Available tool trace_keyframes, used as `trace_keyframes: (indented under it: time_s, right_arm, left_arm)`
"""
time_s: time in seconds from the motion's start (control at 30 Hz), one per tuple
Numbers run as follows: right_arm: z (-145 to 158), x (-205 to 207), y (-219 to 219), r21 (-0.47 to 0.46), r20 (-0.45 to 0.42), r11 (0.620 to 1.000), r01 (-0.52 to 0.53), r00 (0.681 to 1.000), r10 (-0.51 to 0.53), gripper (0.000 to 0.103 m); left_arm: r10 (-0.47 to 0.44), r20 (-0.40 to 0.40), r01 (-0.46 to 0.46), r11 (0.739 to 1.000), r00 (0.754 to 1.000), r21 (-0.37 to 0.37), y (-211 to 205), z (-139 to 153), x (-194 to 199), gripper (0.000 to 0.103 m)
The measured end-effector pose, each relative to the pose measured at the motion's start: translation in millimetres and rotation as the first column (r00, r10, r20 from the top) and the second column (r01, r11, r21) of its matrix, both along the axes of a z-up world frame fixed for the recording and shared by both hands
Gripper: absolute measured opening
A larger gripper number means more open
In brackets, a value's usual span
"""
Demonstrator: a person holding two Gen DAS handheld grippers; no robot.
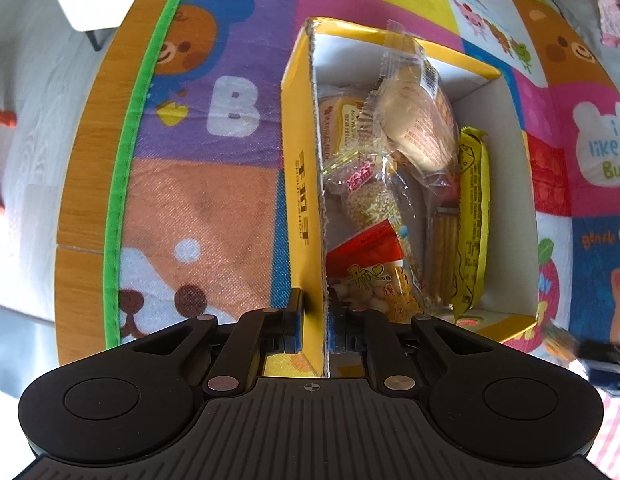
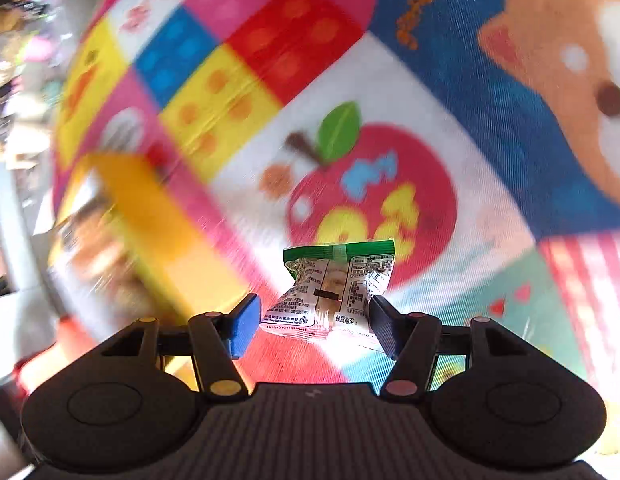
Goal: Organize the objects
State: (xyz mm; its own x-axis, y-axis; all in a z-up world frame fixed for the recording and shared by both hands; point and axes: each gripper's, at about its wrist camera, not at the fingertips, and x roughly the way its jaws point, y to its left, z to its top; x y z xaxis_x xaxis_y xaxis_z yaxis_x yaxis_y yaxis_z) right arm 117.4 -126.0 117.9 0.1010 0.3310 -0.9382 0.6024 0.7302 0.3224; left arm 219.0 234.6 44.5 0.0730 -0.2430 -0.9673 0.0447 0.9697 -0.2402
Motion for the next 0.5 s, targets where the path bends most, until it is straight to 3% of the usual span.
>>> trace_keyframes:
  time_s: [0.13, 0.3, 0.4, 0.5]
  right_arm:
    - [58.3, -23.3, 35.7, -0.084, 0.080, 0.976, -0.202, 0.975, 0.209, 0.060]
    - [134.4, -51.2, 89.7, -0.221, 0.143, 0.871, -0.438, 0.869, 0.474, 0.060]
    - [163.8, -62.7, 112.0, -0.214, 0.186, 0.855, -0.473, 0.839, 0.511, 0.060]
    - [181.3, -66.5, 129.5, -0.192, 0.208, 0.854, -0.483, 0.831, 0.516, 0.060]
  left_arm:
    - [-0.009, 0.006, 0.009, 1.000, 1.000, -0.015, 0.9, -1.1, 0.2, 0.013]
    - [-0.010, 0.014, 0.010, 1.000, 1.000, -0.013, 2.7, 0.0, -3.6, 0.013]
    - [-0.026, 0.017, 0.026, 1.000, 1.000, -0.009, 1.4, 0.9, -4.0, 0.013]
    - [-0.047, 0.016, 0.048, 0.999, 0.999, -0.018, 2.0, 0.4, -2.5, 0.014]
